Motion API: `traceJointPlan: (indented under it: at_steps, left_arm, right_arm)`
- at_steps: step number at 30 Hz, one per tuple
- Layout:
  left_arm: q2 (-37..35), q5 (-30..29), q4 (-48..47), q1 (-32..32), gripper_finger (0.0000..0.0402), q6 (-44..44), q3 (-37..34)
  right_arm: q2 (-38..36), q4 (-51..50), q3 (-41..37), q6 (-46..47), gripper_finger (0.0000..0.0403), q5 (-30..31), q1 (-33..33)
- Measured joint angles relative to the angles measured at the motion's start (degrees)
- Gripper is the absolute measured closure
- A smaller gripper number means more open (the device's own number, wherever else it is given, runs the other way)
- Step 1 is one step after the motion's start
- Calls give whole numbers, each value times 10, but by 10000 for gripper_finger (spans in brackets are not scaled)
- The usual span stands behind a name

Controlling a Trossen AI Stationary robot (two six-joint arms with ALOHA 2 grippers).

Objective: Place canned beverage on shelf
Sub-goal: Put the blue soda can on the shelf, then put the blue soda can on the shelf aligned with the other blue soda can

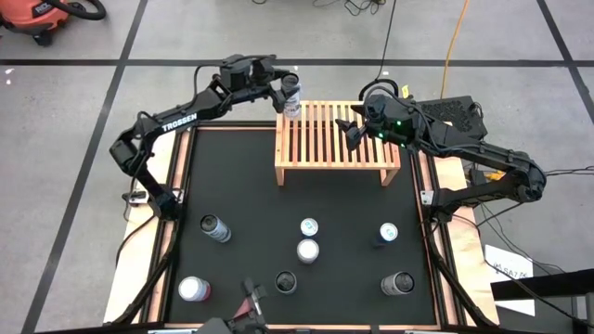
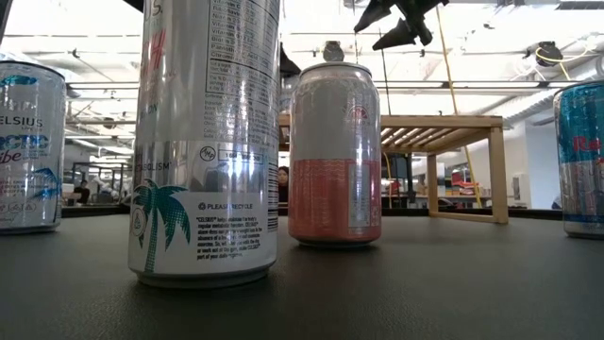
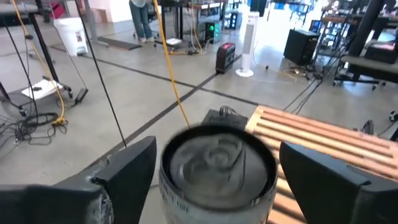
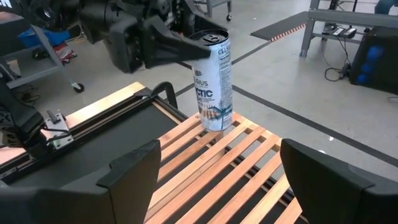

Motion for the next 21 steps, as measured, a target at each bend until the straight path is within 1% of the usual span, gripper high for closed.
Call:
traceJointPlan:
  at_steps: [3, 7, 11, 17, 21]
  left_arm:
    - [-14, 0, -4, -6, 61, 0, 12]
    - [-54, 0, -7, -8, 60, 1, 19]
    - [-111, 0, -51, -8, 61, 1, 19]
    - [-197, 0, -180, -19, 61, 4, 19]
    - [-225, -4, -282, -35, 61, 35, 19]
  right_arm:
    - [0, 0, 0, 2, 83, 0, 0]
    - [0, 1, 0, 6, 83, 0, 0]
    - [4, 20, 0, 13, 83, -1, 0]
    - [32, 92, 0, 31, 83, -59, 1]
    - [66, 127, 0, 32, 83, -62, 6]
